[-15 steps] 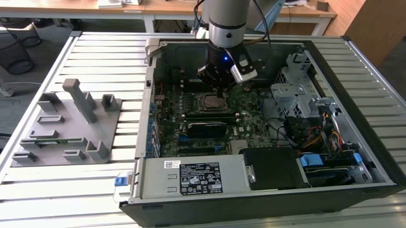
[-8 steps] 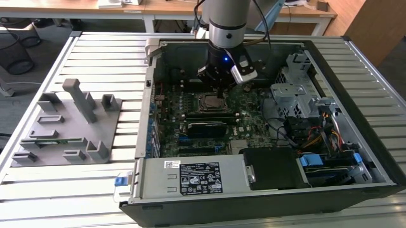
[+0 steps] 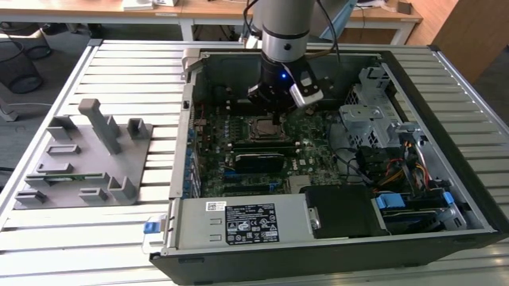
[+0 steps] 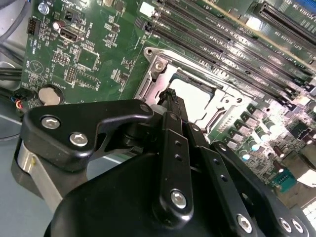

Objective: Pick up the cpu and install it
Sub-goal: 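Install the second cpu locking lever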

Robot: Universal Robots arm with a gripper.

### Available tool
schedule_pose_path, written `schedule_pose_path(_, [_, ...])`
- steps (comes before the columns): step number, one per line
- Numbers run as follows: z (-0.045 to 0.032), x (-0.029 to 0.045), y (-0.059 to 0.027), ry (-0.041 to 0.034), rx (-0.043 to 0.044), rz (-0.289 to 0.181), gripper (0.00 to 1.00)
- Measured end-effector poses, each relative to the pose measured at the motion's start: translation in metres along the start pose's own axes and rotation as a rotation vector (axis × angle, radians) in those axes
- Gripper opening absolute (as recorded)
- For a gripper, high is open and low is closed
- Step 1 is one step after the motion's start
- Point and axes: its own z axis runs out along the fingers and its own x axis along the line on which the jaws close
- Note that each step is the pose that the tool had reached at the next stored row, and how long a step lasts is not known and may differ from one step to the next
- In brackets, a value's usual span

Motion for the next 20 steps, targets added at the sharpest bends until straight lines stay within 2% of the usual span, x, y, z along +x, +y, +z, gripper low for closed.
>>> schedule_pose_path(4, [-0.0004,-0.0002,-0.0031,0.0001,-0.0005,0.000,0.11])
schedule_pose_path(9, [-0.0057,-0.0005,-0.0050,0.0003,-0.0062,0.000,0.11])
schedule_pose_path(14, [-0.0083,-0.0005,-0.0089,0.0004,-0.0065,0.000,0.11])
schedule_pose_path(20, [-0.0082,-0.0010,-0.0190,0.0003,-0.0072,0.000,0.11])
